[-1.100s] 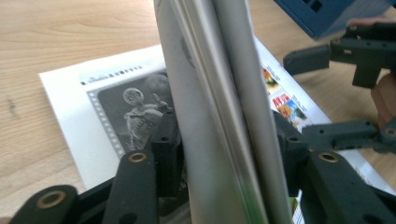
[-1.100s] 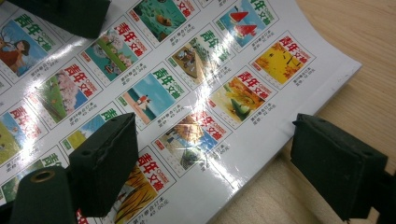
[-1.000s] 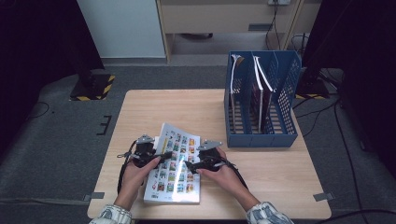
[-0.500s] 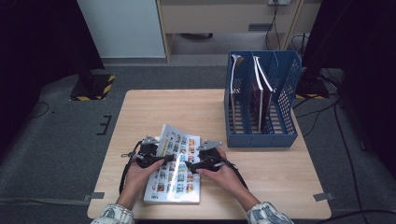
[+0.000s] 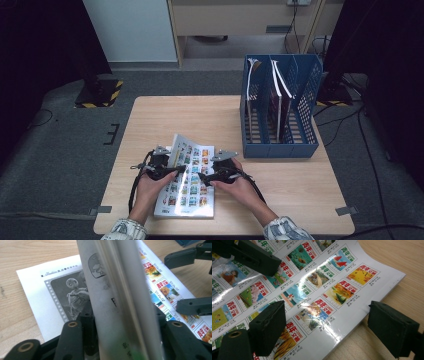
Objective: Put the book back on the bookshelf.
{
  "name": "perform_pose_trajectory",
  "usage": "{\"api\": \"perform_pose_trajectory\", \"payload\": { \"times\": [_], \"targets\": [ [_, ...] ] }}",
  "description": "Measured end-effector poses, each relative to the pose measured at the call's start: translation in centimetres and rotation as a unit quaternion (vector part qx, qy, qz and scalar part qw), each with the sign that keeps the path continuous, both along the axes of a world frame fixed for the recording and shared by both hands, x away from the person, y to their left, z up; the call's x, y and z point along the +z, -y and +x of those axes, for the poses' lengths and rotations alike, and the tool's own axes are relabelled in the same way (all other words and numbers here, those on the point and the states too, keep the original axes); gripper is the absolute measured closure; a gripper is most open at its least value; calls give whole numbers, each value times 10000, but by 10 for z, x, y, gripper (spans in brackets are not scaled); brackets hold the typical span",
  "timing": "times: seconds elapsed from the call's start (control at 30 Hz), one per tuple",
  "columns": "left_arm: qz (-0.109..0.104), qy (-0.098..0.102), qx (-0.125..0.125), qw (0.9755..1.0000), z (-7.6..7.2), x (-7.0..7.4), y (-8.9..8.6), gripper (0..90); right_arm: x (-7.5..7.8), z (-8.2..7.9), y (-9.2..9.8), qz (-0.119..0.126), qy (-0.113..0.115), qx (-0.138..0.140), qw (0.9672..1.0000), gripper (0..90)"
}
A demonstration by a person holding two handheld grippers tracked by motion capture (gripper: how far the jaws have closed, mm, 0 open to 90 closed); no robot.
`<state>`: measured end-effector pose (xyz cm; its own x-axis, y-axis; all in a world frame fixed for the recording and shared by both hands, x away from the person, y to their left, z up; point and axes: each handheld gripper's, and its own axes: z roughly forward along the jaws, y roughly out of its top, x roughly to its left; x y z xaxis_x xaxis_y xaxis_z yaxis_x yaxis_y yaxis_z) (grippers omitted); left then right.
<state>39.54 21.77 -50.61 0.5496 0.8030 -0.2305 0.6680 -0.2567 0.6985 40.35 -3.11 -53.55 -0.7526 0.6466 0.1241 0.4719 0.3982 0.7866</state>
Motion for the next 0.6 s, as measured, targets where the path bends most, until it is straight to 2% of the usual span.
{"api": "perform_pose_trajectory", "payload": {
  "times": [0.03,0.07,0.17,0.23,0.37,0.47,0.5,0.6],
  "targets": [
    [0,0,0,10000,0,0,0,624,0,0,0,0,0,0,10000,155],
    [-21,57,8,10000,-1,2,1,624,0,0,0,3,-7,-4,10000,156],
    [-1,232,-35,9997,-6,7,3,702,0,0,0,4,17,-6,10000,157],
    [-24,254,-26,9997,-6,7,3,708,0,0,0,10,18,-18,10000,156],
    [-40,370,-53,9993,-9,9,4,732,-1,0,2,73,-135,-19,9999,156],
    [11,514,-96,9986,-12,13,6,740,-1,0,3,89,-172,-10,9998,156],
    [1,629,-108,9980,-14,16,7,743,-1,0,3,94,-180,0,9998,156],
    [16,720,-137,9973,-16,19,8,753,0,0,4,93,-207,19,9997,154]
  ]
}}
